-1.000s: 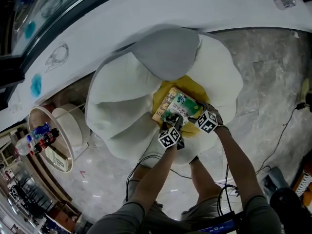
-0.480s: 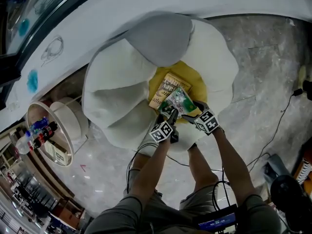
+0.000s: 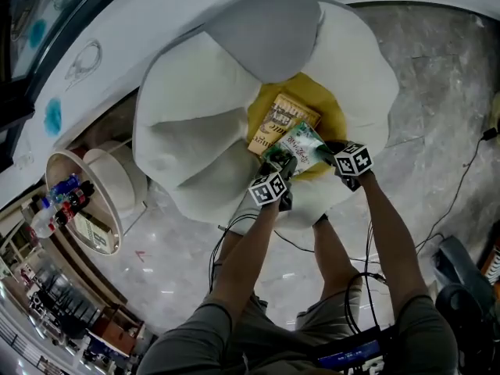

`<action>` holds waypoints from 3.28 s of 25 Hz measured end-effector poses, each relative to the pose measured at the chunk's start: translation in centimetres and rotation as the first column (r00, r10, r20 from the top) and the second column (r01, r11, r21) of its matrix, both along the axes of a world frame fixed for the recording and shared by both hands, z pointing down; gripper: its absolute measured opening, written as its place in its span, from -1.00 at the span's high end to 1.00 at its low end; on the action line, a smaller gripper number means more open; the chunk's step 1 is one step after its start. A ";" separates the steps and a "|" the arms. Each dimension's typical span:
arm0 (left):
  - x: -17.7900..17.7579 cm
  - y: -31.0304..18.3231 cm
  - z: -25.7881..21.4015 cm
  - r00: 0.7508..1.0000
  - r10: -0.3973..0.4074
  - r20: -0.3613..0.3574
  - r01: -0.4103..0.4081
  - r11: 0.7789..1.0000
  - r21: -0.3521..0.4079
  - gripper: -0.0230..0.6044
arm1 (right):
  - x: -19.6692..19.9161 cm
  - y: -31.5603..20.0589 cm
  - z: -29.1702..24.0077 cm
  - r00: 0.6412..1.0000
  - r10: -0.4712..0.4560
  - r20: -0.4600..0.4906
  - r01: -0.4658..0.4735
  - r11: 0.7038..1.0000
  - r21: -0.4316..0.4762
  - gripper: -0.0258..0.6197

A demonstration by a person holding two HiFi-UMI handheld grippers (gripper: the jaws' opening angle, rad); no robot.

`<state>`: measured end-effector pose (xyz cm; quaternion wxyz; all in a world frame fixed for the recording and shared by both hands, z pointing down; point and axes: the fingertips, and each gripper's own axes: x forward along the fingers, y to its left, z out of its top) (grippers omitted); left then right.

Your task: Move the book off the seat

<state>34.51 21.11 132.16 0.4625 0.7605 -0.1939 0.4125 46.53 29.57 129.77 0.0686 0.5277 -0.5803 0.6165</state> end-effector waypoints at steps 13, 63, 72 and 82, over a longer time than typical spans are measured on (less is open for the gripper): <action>-1.3 -2.5 -3.8 0.994 -0.071 -0.083 0.068 0.997 -0.043 -0.68 | -3.4 -5.2 -10.7 0.989 -0.037 0.145 -0.004 0.963 0.268 0.70; 0.1 -9.5 -84.4 0.467 0.225 -0.855 -0.142 0.974 0.178 -0.66 | -8.1 -4.7 -91.1 0.979 0.200 0.032 -0.100 0.342 0.934 0.70; 1.2 -7.5 -86.3 0.422 0.257 -0.870 -0.151 0.966 0.212 -0.31 | -5.5 -3.4 -91.2 0.969 0.241 0.051 -0.131 0.329 0.935 0.70; 1.4 -4.9 -86.1 0.460 0.293 -0.838 -0.145 0.956 0.255 -0.18 | -3.7 -1.2 -89.2 0.972 0.187 0.144 -0.199 0.321 0.926 0.70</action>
